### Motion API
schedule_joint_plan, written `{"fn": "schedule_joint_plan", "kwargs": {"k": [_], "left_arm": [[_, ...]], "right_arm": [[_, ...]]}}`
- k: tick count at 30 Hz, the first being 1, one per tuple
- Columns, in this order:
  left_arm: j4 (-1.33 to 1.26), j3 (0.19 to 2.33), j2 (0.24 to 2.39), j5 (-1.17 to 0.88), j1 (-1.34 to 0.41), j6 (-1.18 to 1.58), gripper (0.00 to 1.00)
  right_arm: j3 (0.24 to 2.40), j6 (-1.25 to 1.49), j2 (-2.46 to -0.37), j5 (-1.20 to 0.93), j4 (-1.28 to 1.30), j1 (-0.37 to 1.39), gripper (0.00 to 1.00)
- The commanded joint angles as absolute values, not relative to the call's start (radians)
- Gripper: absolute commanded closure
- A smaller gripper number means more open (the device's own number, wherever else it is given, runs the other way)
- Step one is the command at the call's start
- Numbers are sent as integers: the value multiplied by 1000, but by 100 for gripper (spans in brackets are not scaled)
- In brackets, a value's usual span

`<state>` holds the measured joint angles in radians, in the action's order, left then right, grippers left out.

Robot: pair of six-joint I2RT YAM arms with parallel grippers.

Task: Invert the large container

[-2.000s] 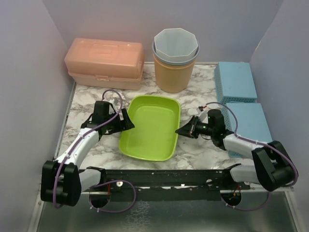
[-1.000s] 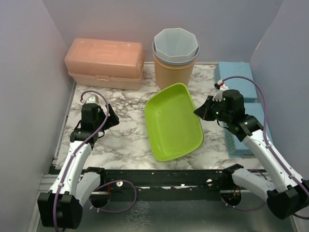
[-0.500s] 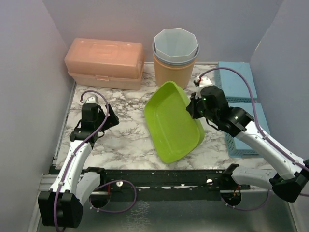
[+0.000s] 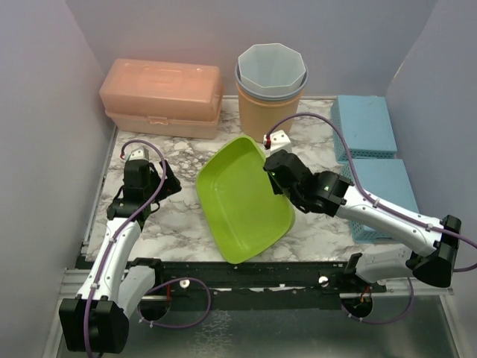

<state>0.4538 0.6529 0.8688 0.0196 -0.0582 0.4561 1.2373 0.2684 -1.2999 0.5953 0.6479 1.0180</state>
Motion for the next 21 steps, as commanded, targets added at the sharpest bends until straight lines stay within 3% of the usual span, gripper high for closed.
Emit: {"fn": "schedule_joint_plan", "kwargs": {"k": [1, 12, 21], "left_arm": [[462, 677, 870, 42, -48, 462, 1], [453, 677, 928, -45, -48, 454, 1], [446, 674, 926, -64, -48, 453, 1]], "right_arm": [[1254, 296, -1258, 657, 586, 1018, 99], [1302, 342, -1236, 753, 659, 1019, 99], [1436, 224, -1288, 810, 714, 1018, 99]]}}
